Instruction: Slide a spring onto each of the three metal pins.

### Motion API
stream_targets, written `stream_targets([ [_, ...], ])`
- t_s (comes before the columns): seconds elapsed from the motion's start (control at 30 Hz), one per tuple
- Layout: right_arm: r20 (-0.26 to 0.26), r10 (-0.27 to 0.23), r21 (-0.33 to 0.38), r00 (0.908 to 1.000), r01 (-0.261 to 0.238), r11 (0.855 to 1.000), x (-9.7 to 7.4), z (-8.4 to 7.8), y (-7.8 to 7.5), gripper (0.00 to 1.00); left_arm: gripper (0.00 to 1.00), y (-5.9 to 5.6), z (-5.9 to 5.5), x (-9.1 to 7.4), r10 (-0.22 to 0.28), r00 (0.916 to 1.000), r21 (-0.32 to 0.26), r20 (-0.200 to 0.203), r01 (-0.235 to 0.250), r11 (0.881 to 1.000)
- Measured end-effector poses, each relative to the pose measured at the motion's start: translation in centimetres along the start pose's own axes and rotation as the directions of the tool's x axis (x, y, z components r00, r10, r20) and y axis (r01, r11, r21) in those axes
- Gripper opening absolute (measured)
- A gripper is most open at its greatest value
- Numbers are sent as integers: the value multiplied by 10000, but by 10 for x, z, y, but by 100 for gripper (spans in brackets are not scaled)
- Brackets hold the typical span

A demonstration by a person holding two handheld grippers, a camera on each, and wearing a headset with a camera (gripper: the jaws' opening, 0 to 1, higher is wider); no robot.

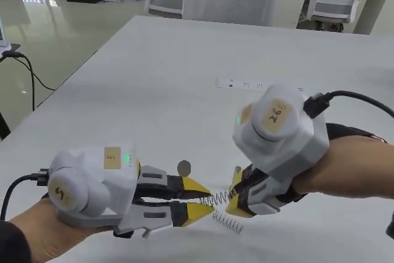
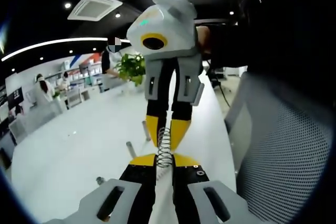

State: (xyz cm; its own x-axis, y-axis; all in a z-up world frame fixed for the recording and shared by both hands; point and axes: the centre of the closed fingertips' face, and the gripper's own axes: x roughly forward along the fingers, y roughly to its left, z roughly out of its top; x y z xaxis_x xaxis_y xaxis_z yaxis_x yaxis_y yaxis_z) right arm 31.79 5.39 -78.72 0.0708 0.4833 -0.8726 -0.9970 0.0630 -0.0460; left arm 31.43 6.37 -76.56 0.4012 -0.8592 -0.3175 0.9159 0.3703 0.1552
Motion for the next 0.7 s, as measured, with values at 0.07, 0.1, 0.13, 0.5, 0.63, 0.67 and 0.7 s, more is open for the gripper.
stream_targets([
  [0.07,68,9,-14,10000,-9,10000,-2,4,1,9,2,0,-2,0,7,10000,-2,-51,-7,10000],
  [0.1,133,26,-20,9999,-26,10000,-3,7,3,9,2,1,-3,0,16,10000,-4,-79,-16,10000],
  [0.13,195,43,-28,9998,-42,10000,-4,8,3,9,2,1,-3,0,26,9999,-7,-101,-26,10000],
  [0.5,424,327,-332,9986,-313,9990,-4,28,14,5,2,0,-5,2,4,9999,-55,-144,-5,10000],
  [0.63,354,279,-506,9990,-260,9984,-2,30,14,6,2,0,-6,1,11,9998,-32,-181,-11,10000],
  [0.67,359,242,-503,9991,-223,9985,-2,30,13,7,2,0,-6,1,9,9998,-50,-176,-9,10000],
  [0.7,382,194,-485,9991,-175,9987,-3,30,12,9,2,0,-6,1,-6,9999,-58,-167,5,10000],
])
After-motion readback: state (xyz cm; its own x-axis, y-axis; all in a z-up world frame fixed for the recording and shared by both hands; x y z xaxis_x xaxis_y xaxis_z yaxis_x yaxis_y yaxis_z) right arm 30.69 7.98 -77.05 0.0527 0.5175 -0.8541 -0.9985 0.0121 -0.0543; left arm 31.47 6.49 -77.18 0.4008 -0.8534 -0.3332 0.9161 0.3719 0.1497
